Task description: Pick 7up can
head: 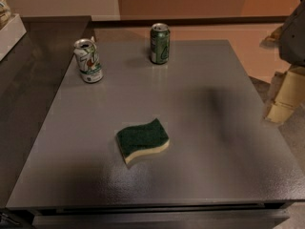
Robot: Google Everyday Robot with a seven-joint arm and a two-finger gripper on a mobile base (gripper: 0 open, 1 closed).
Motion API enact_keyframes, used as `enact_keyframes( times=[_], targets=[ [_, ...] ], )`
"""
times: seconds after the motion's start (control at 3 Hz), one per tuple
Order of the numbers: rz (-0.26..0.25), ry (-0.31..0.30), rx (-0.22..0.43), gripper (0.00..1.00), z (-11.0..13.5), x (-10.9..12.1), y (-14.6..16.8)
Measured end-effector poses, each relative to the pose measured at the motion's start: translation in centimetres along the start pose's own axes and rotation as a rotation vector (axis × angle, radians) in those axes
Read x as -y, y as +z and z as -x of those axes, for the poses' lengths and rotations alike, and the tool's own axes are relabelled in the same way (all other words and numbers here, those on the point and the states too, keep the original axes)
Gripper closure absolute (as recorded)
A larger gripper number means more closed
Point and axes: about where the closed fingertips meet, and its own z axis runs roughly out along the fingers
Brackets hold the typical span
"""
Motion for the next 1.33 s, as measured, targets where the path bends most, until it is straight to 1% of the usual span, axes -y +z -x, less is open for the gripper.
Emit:
enact_keyframes(
  times=[0.67, 1.0, 1.33],
  targets=[
    [-0.012, 0.002, 0.017, 0.00, 0.5, 0.1, -0.2],
    [-0.003, 0.015, 0.115, 0.00, 3.5, 0.5, 0.0],
    [0.010, 0.036, 0.265, 0.00, 9.3, 1.4, 0.7]
  ],
)
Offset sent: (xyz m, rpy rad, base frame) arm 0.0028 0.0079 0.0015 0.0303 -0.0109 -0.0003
